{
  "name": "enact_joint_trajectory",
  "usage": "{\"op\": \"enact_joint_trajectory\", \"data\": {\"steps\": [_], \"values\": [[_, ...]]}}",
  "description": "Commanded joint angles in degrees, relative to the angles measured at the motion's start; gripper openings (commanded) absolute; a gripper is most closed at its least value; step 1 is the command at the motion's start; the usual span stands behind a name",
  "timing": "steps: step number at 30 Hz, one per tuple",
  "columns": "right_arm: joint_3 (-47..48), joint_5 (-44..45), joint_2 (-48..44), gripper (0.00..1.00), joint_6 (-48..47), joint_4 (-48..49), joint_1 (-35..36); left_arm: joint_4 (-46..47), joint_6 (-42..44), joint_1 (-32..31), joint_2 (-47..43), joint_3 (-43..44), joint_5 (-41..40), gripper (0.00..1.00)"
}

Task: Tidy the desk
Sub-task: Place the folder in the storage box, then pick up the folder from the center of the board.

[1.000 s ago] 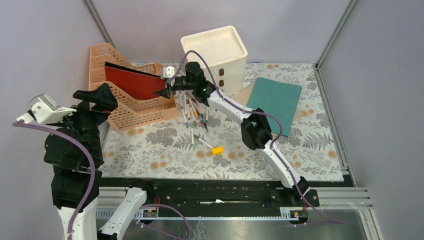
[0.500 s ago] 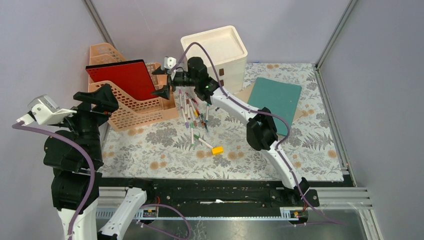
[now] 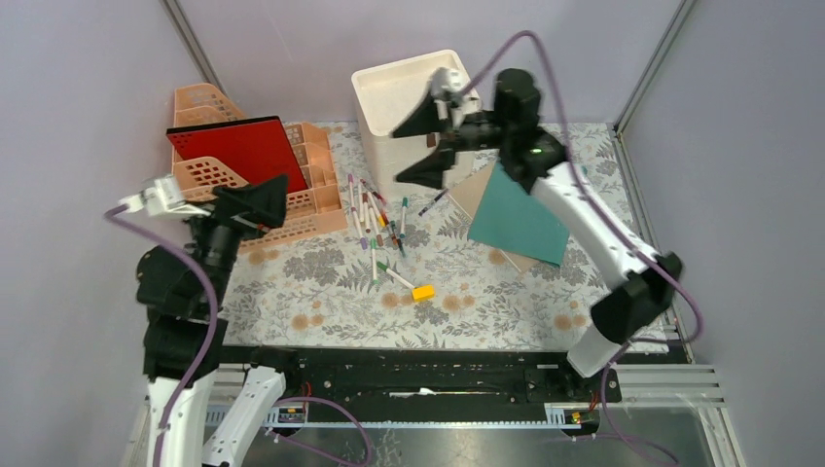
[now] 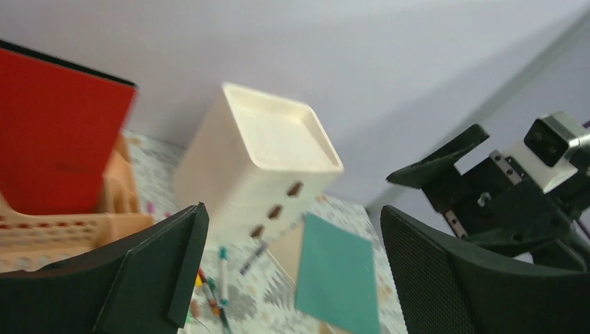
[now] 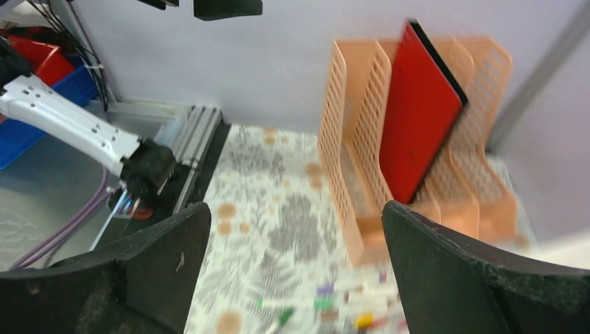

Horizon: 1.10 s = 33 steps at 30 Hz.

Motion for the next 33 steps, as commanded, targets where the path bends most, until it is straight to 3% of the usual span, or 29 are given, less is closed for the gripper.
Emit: {"op": "enact_joint_trajectory", "data": {"steps": [1,5,9,13,21,26,33], "values": [[-9.0,-1.9,-11.1,1.00,-11.3,-24.9,-8.2,11.7,-7.5,0.3,2.5,-6.3,17.2,0.99],[-19.5,7.3,-21.0,1.00,-20.7,-40.5,-15.4,17.4,-12.1,0.3,7.0,-9.9,24.9,0.99],[-32.4,19.1,-30.5,1.00,-18.1,-41.7,-22.3,25.5,-16.9,-0.9,10.7,-14.5,30.0,0.99],[-40.4,25.1,-33.9,1.00,-11.6,-41.4,-29.1,27.4,-13.9,-7.6,14.1,-15.5,25.7,0.99],[-47.8,24.8,-28.2,1.00,-1.0,-35.6,-48.0,33.5,-4.0,-32.3,28.8,-14.5,9.2,0.99],[-49.7,23.9,-21.3,1.00,2.1,-32.1,-56.6,38.9,-1.7,-37.7,42.3,-12.4,5.2,0.99],[-52.9,25.5,-15.9,1.00,7.1,-24.3,-58.8,41.4,1.3,-38.5,59.9,-5.6,3.1,0.99]]}}
